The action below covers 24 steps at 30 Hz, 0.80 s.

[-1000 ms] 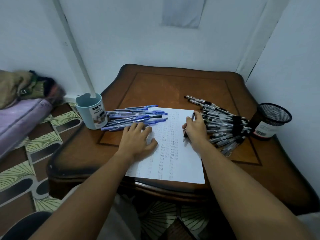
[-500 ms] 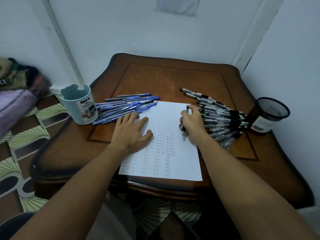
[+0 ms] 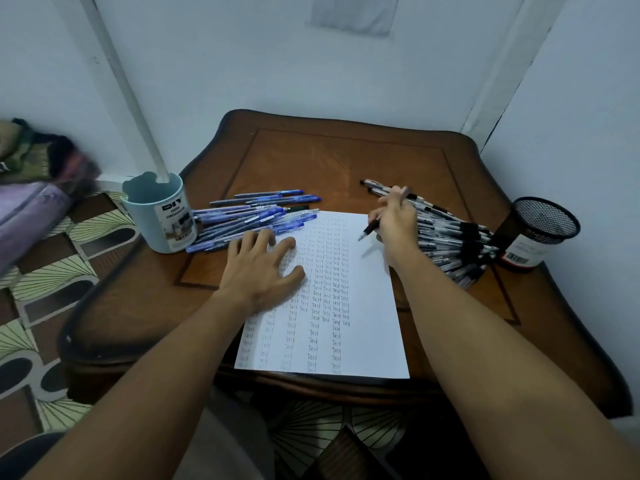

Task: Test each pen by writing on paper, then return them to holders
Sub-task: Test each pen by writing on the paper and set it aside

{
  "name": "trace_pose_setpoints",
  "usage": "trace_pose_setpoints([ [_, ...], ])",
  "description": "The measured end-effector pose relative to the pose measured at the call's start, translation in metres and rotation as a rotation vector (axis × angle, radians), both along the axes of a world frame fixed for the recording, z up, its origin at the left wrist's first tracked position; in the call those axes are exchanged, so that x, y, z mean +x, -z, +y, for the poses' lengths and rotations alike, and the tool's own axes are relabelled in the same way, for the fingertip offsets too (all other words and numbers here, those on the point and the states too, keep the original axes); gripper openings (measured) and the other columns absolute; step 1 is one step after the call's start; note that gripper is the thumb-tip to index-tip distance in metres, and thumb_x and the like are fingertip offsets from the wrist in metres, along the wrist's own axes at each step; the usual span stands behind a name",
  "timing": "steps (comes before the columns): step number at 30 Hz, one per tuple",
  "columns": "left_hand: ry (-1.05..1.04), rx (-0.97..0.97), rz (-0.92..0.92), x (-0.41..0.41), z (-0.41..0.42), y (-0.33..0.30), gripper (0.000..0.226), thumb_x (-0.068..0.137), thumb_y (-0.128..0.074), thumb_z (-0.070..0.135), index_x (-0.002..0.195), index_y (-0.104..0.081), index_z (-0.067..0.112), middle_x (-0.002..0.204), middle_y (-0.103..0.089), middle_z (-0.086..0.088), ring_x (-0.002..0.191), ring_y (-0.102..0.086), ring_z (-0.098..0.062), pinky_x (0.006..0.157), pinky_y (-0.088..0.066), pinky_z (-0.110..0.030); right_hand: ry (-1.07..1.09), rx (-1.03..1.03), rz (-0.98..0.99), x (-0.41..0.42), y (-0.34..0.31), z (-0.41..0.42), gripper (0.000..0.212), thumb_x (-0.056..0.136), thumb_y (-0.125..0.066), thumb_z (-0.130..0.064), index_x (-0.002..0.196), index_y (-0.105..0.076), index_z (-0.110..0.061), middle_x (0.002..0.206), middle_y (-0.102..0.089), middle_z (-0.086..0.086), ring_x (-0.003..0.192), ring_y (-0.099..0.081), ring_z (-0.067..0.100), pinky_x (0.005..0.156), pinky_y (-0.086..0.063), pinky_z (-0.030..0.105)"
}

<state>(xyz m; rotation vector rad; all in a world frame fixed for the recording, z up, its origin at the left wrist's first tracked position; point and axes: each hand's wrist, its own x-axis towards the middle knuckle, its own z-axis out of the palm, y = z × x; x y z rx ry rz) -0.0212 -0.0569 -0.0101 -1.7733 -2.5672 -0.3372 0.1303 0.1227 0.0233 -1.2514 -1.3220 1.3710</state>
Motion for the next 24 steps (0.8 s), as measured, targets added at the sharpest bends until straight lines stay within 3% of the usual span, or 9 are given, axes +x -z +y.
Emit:
trace_pose_setpoints([
  [3,-0.003,0.019,-0.016,-0.002,0.002,0.004,0.061,0.081,-0.02,0.069,0.128,-0.043,0.038,0.123,-0.035,0.006,0.118,-0.027,-0.017,0.102,-0.021,-0.041,0.004,-0.012,0.076,-0.005,-0.001,0.005,0.031,0.108,-0.028,-0.045,0.115,-0.042,-0.019,0.072,-0.071,0.009,0.048,-0.06,0.015,0.047,-0.049,0.025],
  [5,0.003,0.021,-0.011,-0.001,0.001,0.006,0.061,0.084,-0.022,0.068,0.132,-0.043,0.037,0.129,-0.036,0.005,0.122,-0.026,-0.018,0.104,-0.02,-0.042,-0.011,-0.002,0.129,-0.009,0.006,0.007,0.018,0.108,-0.041,-0.031,0.12,-0.036,-0.02,0.084,-0.071,0.013,0.056,-0.067,0.019,0.06,-0.06,0.032],
  [8,0.007,0.038,-0.012,0.001,0.001,0.008,0.063,0.086,-0.022,0.066,0.137,-0.043,0.036,0.137,-0.037,0.005,0.128,-0.025,-0.018,0.109,-0.019,-0.043,-0.062,0.061,0.155,-0.015,0.021,0.012,0.03,0.099,-0.055,-0.001,0.113,-0.039,-0.021,0.091,-0.066,0.011,0.064,-0.067,0.015,0.075,-0.06,0.034],
  [12,-0.007,0.036,-0.012,0.005,-0.001,0.01,0.065,0.087,-0.022,0.065,0.142,-0.042,0.036,0.147,-0.037,0.004,0.136,-0.024,-0.019,0.114,-0.017,-0.045,-0.074,0.143,0.019,-0.018,0.025,0.017,0.012,0.1,-0.052,-0.005,0.099,-0.045,-0.014,0.082,-0.061,0.012,0.066,-0.061,0.017,0.065,-0.054,0.032],
  [16,-0.022,0.041,-0.016,0.001,-0.001,0.009,0.066,0.087,-0.021,0.065,0.144,-0.041,0.036,0.146,-0.036,0.005,0.135,-0.023,-0.016,0.114,-0.016,-0.044,-0.111,0.138,-0.044,-0.021,0.029,0.022,0.023,0.092,-0.06,0.002,0.094,-0.048,-0.018,0.085,-0.062,0.014,0.07,-0.061,0.021,0.074,-0.057,0.044],
  [20,-0.025,0.049,-0.033,0.0,0.0,0.007,0.066,0.087,-0.022,0.064,0.142,-0.043,0.036,0.145,-0.037,0.005,0.134,-0.023,-0.016,0.112,-0.016,-0.045,-0.151,0.122,-0.007,-0.018,0.03,0.023,0.024,0.094,-0.056,0.007,0.096,-0.046,-0.015,0.085,-0.061,0.015,0.071,-0.059,0.022,0.066,-0.051,0.034],
  [24,-0.029,0.058,-0.028,0.002,0.0,0.007,0.066,0.086,-0.022,0.065,0.141,-0.045,0.036,0.143,-0.039,0.005,0.132,-0.024,-0.016,0.11,-0.017,-0.045,-0.157,0.117,0.01,-0.016,0.032,0.024,0.023,0.094,-0.056,0.009,0.096,-0.048,-0.012,0.086,-0.061,0.015,0.072,-0.059,0.023,0.074,-0.055,0.037],
])
